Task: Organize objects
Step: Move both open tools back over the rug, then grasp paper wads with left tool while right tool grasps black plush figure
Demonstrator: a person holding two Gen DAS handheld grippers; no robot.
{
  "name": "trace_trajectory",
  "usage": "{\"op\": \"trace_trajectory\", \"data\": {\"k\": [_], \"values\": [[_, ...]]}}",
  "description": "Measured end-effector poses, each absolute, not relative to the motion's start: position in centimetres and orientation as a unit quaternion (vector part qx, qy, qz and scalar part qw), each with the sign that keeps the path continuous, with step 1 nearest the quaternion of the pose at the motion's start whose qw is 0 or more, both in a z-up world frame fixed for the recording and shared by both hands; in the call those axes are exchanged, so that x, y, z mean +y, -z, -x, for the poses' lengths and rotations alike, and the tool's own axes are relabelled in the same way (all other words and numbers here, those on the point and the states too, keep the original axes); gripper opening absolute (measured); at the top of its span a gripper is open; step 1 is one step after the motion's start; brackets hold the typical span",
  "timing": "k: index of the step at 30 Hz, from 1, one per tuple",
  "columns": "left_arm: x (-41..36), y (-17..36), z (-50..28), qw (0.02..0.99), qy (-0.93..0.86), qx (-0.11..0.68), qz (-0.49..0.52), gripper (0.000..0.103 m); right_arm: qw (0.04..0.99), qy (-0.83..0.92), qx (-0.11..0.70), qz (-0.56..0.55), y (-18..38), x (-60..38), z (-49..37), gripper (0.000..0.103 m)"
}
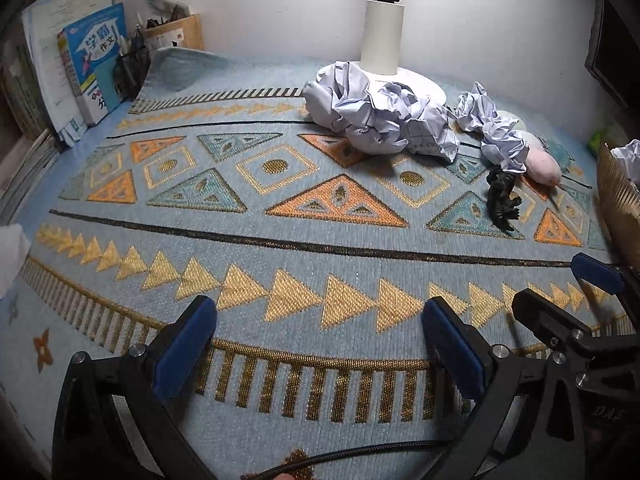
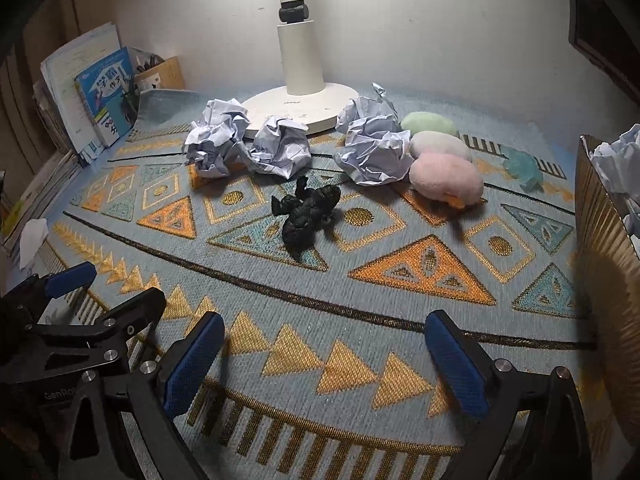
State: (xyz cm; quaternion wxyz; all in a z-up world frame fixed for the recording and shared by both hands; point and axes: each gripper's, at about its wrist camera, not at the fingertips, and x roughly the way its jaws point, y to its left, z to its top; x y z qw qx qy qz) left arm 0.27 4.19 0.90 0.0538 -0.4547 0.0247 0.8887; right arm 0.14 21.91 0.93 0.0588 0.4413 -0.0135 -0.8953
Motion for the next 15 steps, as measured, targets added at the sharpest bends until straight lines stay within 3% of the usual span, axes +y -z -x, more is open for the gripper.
{"op": "trace_trajectory", "data": {"k": [3, 7, 8, 15], "values": [[4.2, -0.9, 2.1, 0.059, -0.883, 0.024, 0.466, 0.103, 0.037, 0.895, -0.015, -0.444, -0.9, 21.9, 1.6, 0.103], [4.3, -1.6, 5.2, 0.078, -0.883, 0.009, 0.463, 0.064, 0.043, 0.894, 0.008, -0.447, -0.9, 20.9, 3.9, 0.103], [4.5, -1.8, 6.1, 0.091, -0.880, -0.001, 0.466, 0.061, 0.045, 0.892, 0.016, -0.450, -0.8, 20.6, 4.3, 0.103], [7.6, -3.4, 9.3, 0.136, -0.890, 0.050, 0.432, 0.061, 0.044, 0.892, 0.024, -0.450, -0.7, 20.0, 5.2, 0.103]]}}
